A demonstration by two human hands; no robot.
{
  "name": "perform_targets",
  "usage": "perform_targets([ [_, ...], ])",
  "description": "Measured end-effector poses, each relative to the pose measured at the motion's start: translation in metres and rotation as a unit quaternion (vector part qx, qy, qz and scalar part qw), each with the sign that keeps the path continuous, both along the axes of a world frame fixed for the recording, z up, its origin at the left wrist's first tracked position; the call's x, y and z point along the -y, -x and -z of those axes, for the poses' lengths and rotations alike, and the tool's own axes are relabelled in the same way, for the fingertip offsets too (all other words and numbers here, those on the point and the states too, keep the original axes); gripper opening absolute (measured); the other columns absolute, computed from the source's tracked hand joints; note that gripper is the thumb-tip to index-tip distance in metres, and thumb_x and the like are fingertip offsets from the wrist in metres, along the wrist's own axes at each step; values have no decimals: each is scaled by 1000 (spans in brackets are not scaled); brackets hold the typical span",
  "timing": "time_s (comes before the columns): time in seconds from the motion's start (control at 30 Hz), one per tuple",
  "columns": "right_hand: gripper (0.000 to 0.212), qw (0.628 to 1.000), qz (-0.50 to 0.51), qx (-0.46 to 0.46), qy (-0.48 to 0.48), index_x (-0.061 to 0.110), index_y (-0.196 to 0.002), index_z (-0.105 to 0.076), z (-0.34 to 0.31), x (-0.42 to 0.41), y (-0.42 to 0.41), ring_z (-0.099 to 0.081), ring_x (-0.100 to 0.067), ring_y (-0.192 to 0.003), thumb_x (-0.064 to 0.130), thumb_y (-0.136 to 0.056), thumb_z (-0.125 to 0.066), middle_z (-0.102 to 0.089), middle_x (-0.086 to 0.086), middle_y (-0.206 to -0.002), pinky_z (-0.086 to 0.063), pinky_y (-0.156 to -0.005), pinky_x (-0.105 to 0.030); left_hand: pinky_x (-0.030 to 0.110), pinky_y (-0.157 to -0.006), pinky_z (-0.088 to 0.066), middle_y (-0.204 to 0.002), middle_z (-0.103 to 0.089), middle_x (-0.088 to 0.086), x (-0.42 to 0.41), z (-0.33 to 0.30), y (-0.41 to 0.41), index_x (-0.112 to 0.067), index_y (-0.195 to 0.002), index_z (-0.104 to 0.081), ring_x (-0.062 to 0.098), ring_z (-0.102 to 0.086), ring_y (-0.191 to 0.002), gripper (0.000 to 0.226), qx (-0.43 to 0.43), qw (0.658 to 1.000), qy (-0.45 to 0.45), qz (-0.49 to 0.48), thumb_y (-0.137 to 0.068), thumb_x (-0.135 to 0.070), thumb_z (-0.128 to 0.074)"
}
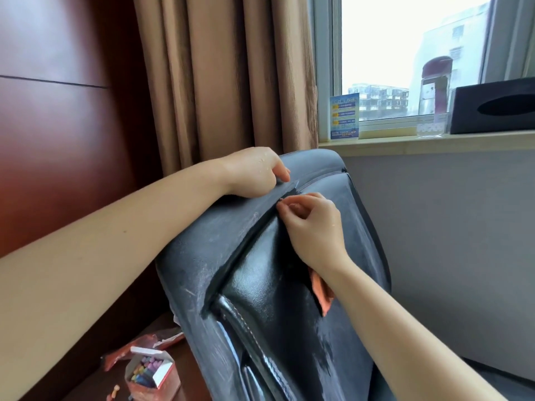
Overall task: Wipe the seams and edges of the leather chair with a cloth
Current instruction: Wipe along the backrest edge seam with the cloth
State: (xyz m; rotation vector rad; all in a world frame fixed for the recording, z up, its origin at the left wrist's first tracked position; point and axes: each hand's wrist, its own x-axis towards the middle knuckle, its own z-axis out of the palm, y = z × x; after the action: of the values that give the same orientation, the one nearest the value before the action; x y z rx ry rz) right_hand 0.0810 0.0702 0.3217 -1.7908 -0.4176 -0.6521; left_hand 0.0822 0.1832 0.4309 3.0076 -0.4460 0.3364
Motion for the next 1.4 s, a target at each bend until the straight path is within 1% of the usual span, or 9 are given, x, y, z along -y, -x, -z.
perform_targets([
  [0.27, 39, 987, 105, -121, 20, 10, -49, -47, -24, 10, -62, -40, -24, -54, 22, -85, -54, -47, -5, -53, -32, -51, -30, 23, -113, -27, -137, -52, -9, -3, 2, -4, -19, -121, -64, 8, -38, -134, 49, 4, 1000, 12, -4, -88, 5, -37],
  [0.4, 27, 993, 44, -111, 1, 3, -78, -69, -19, 11, -45, -59, -29, -71, 26, -85, -58, -68, -14, -75, -49, -66, -33, 23, -112, -29, -136, -54, -10, -2, 2, -4, -20, -120, -65, 8, -40, -133, 50, 7, 1000, 30, -7, -86, 5, -38],
  [0.5, 25, 999, 20, -41, -5, 7, -73, -70, -2, 4, -26, -49, -8, -69, 27, -86, -61, -61, -2, -73, -37, -64, -27, 24, -111, -31, -134, -55, -10, -3, 2, -4, -21, -120, -65, 7, -42, -131, 48, 7, 999, 34, -5, -87, 4, -40],
  [0.67, 44, 994, 77, -81, -8, 11, -47, -42, -15, 6, -57, -36, -16, -51, 25, -87, -56, -44, -4, -58, -31, -55, -29, 25, -112, -31, -135, -54, -9, -4, 2, -2, -19, -122, -64, 8, -42, -131, 45, 2, 1000, 20, -3, -89, 3, -42],
  [0.83, 26, 989, 70, -129, -30, 5, -80, -70, -22, 11, -60, -59, -22, -78, 26, -88, -55, -69, -7, -79, -44, -70, -31, 27, -112, -32, -134, -56, -7, -2, 1, -2, -21, -121, -64, 9, -43, -131, 46, 3, 999, 33, -10, -87, 2, -43],
  [1.03, 22, 999, 43, 4, -13, 16, -69, -66, -7, -3, -27, -52, -15, -71, 23, -88, -58, -61, -2, -73, -38, -68, -29, 20, -108, -31, -133, -57, -5, -2, 0, 2, -17, -121, -64, 8, -44, -130, 45, 3, 999, 49, -6, -88, 4, -42],
  [1.17, 40, 995, 73, -63, -18, 11, -52, -47, -24, 5, -58, -50, -25, -65, 22, -90, -52, -53, -6, -57, -42, -66, -37, 17, -107, -28, -135, -55, -6, -2, 0, 3, -17, -122, -64, 8, -42, -131, 43, 0, 999, 45, -7, -90, 2, -42],
  [1.3, 26, 996, 52, -66, 5, 0, -78, -66, -20, 6, -52, -59, -28, -84, 21, -88, -54, -68, -13, -81, -47, -77, -36, 16, -105, -29, -133, -57, -6, -2, 0, 2, -16, -121, -65, 7, -43, -130, 44, 5, 998, 63, -7, -88, 3, -42],
  [1.4, 22, 999, 35, -26, 30, 13, -72, -66, -16, 4, -43, -56, -19, -81, 22, -89, -55, -64, -3, -86, -42, -72, -30, 17, -105, -31, -132, -57, -5, -1, 0, 3, -15, -120, -65, 8, -44, -129, 46, 5, 997, 73, -6, -87, 5, -41],
])
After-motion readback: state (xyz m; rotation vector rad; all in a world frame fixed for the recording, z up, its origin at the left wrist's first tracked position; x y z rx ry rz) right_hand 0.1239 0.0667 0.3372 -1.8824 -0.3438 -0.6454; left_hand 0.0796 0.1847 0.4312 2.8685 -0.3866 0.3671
